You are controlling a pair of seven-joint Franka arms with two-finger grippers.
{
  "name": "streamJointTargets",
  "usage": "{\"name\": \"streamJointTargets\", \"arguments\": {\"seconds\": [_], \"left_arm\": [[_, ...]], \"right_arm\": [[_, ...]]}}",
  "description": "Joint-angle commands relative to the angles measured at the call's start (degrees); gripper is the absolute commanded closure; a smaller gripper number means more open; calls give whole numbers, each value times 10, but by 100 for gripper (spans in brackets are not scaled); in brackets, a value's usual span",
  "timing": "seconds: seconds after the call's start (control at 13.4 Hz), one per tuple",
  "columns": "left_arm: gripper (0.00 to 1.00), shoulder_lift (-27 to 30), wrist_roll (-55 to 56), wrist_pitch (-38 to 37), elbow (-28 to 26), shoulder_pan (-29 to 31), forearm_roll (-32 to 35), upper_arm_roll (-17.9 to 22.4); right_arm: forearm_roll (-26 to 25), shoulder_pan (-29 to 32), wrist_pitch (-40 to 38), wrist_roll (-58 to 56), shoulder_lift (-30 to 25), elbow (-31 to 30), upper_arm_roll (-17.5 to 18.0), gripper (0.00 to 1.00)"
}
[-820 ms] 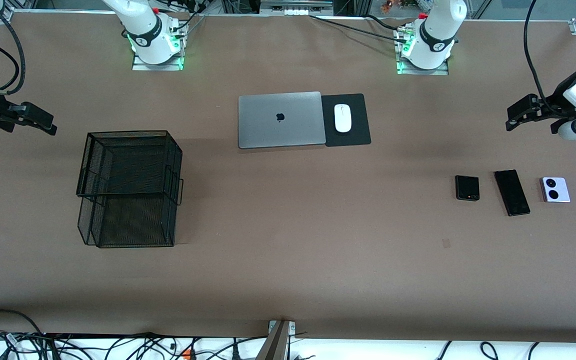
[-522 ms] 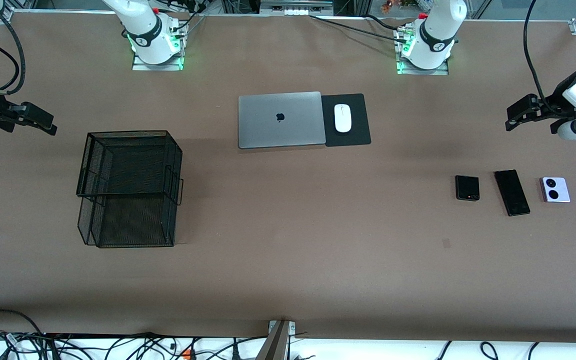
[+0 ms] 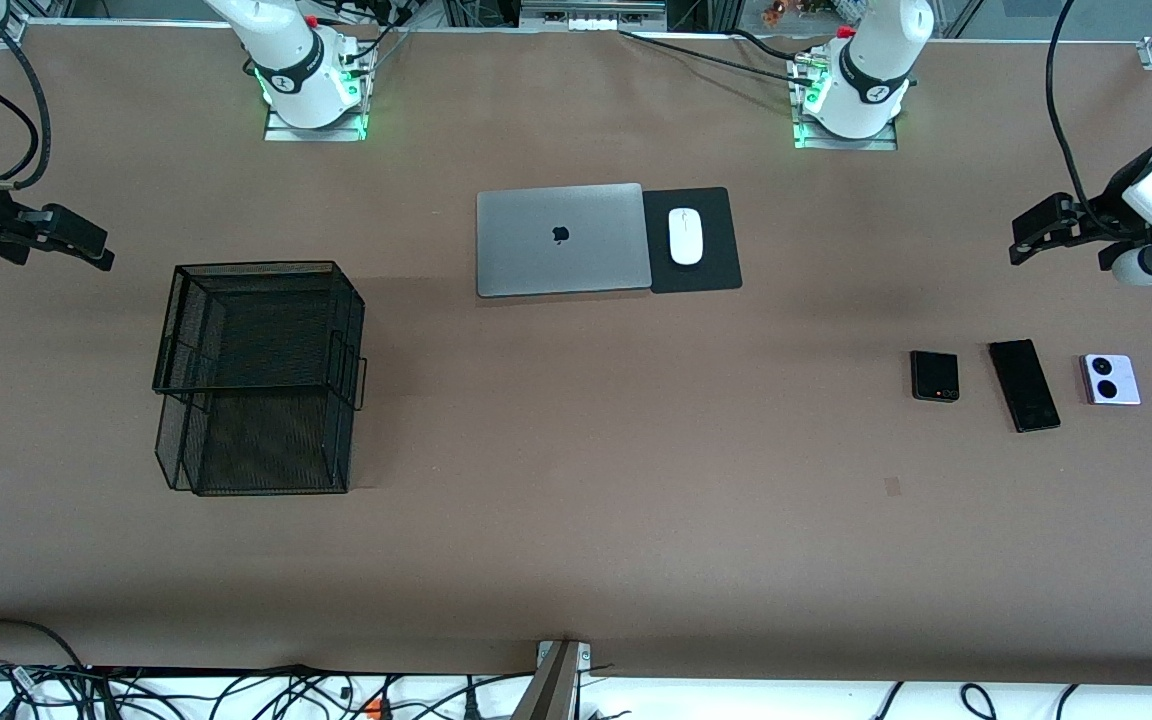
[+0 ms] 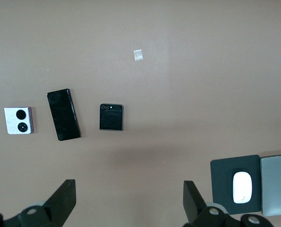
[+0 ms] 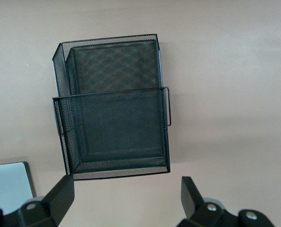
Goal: Place phones with both arms
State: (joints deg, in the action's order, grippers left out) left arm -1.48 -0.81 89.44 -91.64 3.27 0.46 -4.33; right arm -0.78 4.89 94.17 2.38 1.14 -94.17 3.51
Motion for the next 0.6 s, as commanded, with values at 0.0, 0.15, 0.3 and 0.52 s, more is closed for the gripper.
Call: {"name": "streamJointTargets", "arguments": {"seconds": [0.0, 0.15, 0.3, 0.52], "left_arm": [[0, -14, -3, -57, 14, 3, -2, 1], [0, -25, -4, -63, 16, 2, 29, -2], [0, -45, -2, -64, 16, 2, 43, -2], [0, -69, -9, -63, 16, 4, 44, 3]], "right_arm": [[9, 7, 0, 6, 2, 6, 7, 0], [10, 7, 0, 6, 2, 6, 7, 0], [10, 7, 0, 6, 2, 6, 7, 0], [10, 7, 0, 6, 2, 6, 7, 0]]}}
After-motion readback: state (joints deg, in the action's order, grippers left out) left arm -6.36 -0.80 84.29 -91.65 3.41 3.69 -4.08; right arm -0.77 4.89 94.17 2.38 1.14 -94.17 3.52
